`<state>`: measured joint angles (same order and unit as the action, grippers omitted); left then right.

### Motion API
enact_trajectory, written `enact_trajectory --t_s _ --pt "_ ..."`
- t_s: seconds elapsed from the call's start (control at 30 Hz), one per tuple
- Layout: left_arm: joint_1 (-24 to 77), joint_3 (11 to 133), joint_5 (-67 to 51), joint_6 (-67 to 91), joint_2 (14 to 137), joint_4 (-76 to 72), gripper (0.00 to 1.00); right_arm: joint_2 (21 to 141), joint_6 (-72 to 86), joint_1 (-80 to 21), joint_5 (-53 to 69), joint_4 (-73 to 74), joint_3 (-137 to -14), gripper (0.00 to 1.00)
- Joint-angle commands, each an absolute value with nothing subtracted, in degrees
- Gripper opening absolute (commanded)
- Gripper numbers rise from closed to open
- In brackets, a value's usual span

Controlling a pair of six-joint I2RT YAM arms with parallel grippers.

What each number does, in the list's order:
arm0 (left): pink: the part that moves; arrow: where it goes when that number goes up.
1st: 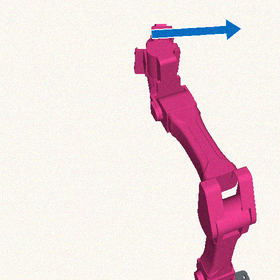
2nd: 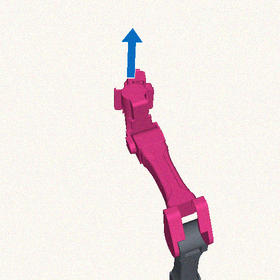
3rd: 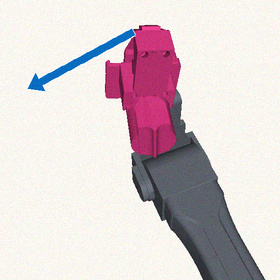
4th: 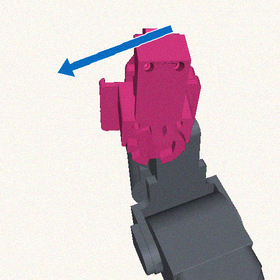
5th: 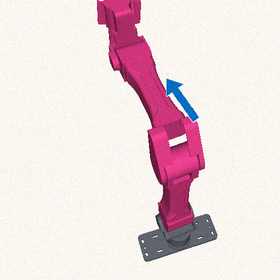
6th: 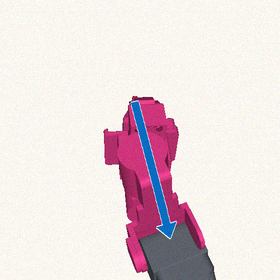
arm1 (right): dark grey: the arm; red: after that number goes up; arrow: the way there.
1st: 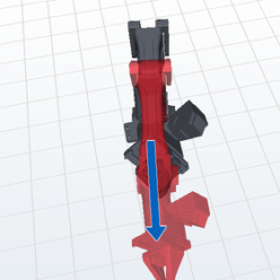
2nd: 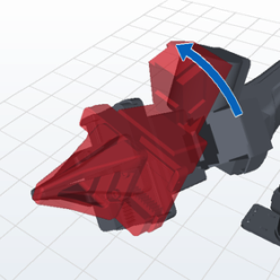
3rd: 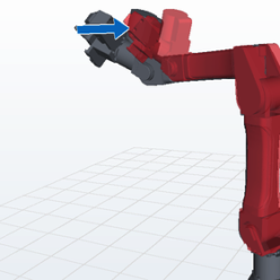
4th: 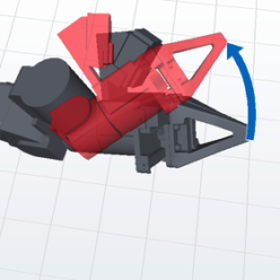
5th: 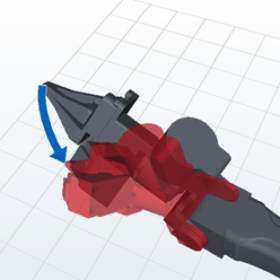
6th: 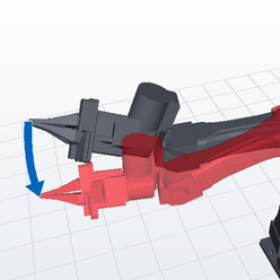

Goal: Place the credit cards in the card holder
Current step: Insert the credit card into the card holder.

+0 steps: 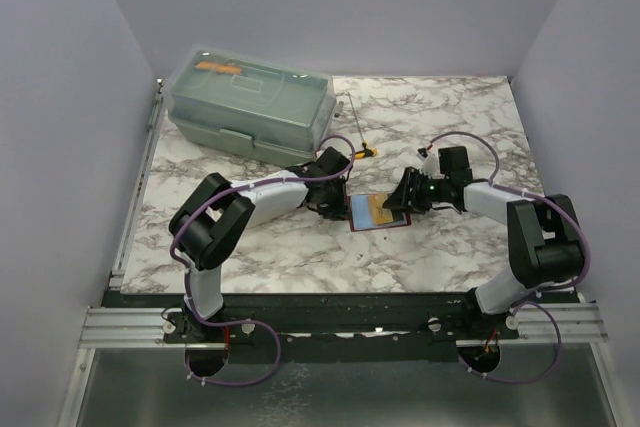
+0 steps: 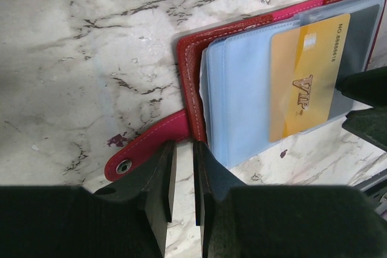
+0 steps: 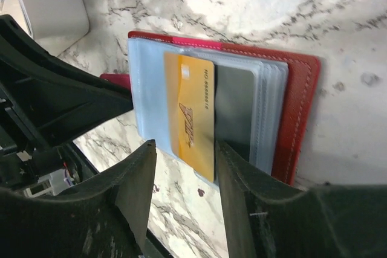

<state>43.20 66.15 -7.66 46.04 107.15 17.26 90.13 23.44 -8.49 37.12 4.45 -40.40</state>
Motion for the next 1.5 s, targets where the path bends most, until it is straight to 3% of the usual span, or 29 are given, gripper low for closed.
enact_trajectory --t_s 0.0,0.17,0.5,0.7,0.8,0.93,1.03,1.47 --pt "44.23 66.66 -7.6 46.14 110.12 17.14 0.23 94.97 22.23 -10.86 32.66 4.4 -40.19 0.48" --pt "44.31 66.45 -7.48 46.23 110.45 17.14 0.23 96.15 25.06 -16.33 32.79 2.28 -41.91 0.45" --pt "44.27 65.63 -5.45 44.85 108.6 17.92 0.23 94.36 21.87 -16.52 28.2 5.88 -43.64 0.48" --pt "44.21 64.96 -7.71 44.83 104.45 18.73 0.32 91.27 20.95 -16.57 28.92 7.78 -43.9 0.48" --pt "44.07 65.22 -9.27 46.0 102.53 18.68 0.34 90.48 21.46 -16.52 29.4 7.35 -44.02 0.41" --pt "43.96 66.79 -12.57 47.75 102.04 17.14 0.38 91.88 21.62 -16.52 29.07 6.17 -44.39 0.2" --pt "43.73 67.36 -14.27 49.14 102.67 14.82 0.44 93.49 21.91 -16.49 29.18 5.04 -44.49 0.18" --pt "43.6 67.14 -15.4 52.63 107.05 7.13 0.5 95.67 22.92 -16.48 24.59 4.36 -42.49 0.08"
